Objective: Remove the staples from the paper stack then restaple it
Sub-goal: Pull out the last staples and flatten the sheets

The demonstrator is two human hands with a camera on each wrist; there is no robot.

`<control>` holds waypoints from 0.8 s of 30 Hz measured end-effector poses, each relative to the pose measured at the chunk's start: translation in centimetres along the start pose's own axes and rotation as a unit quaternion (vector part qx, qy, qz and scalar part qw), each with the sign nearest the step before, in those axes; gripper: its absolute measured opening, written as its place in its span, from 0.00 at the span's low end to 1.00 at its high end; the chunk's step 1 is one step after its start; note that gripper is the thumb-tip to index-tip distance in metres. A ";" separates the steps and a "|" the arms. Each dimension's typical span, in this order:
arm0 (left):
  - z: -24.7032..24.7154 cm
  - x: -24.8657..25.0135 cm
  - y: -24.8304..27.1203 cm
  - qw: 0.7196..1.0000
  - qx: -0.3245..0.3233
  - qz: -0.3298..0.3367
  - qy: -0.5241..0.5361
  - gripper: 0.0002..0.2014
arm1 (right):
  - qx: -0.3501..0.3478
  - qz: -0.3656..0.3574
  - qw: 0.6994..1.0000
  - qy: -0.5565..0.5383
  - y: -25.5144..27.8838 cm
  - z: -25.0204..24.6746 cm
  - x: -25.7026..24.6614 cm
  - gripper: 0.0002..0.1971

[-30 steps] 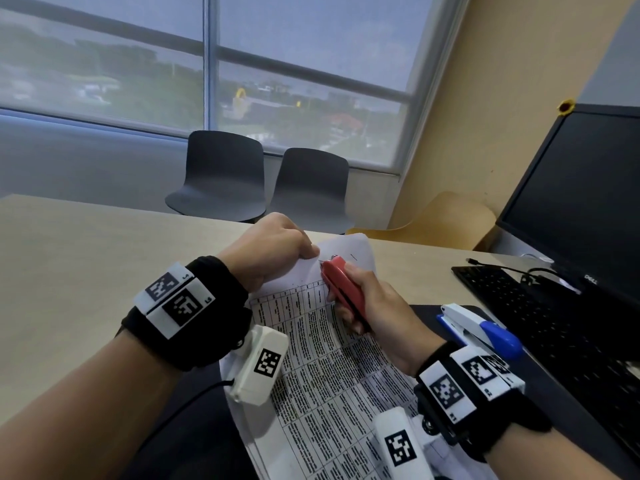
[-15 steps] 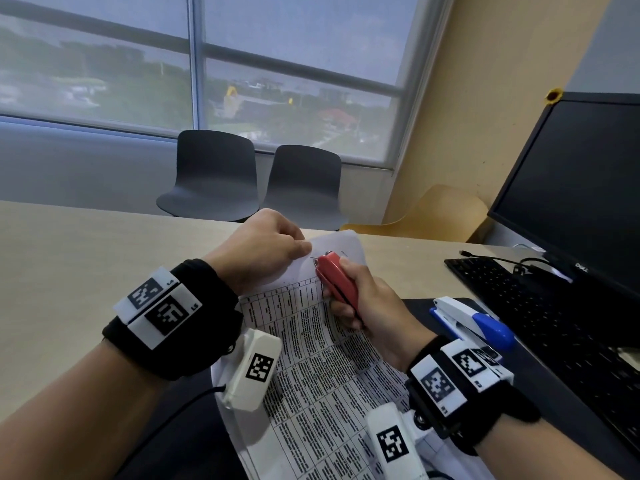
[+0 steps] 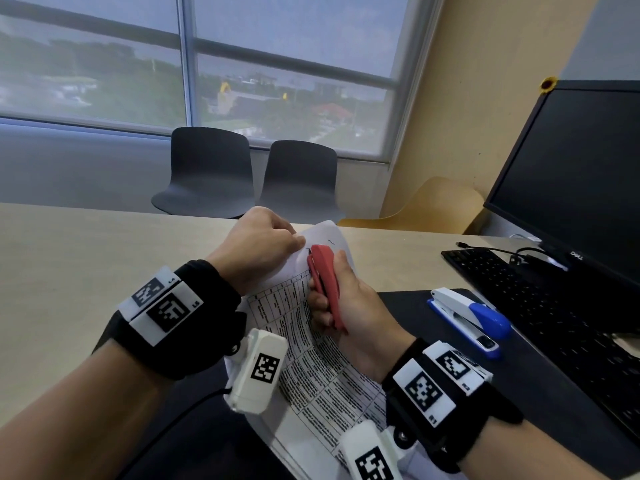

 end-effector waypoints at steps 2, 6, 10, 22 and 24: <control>0.0 0.1 0.0 1.000 0.004 0.002 -0.010 0.13 | 0.006 0.001 1.000 0.002 0.2 0.1 0.1 0.29; 0.1 1.0 0.5 0.998 0.017 0.020 -0.051 0.12 | 0.052 -0.055 0.982 0.171 0.1 -0.9 -2.3 0.26; -0.6 1.4 0.5 0.999 0.027 0.020 -0.010 0.09 | 0.052 -0.040 0.988 0.137 0.2 -1.1 -3.6 0.28; -0.7 1.4 0.8 0.999 0.026 0.013 0.012 0.10 | 0.025 -0.018 0.997 0.077 0.4 -1.3 -2.3 0.26; -0.7 1.6 0.9 0.999 0.029 0.019 0.006 0.10 | 0.026 -0.022 0.995 0.093 0.3 -1.4 -2.4 0.26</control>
Point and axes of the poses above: each hand's wrist, its own y-axis away from the middle knuckle, its own z-axis out of the palm, x = y × z, the point moved 8 cm from there along -y, towards the middle knuckle, and after that the axes turned 1 degree about -y, right-handed, at the moved point
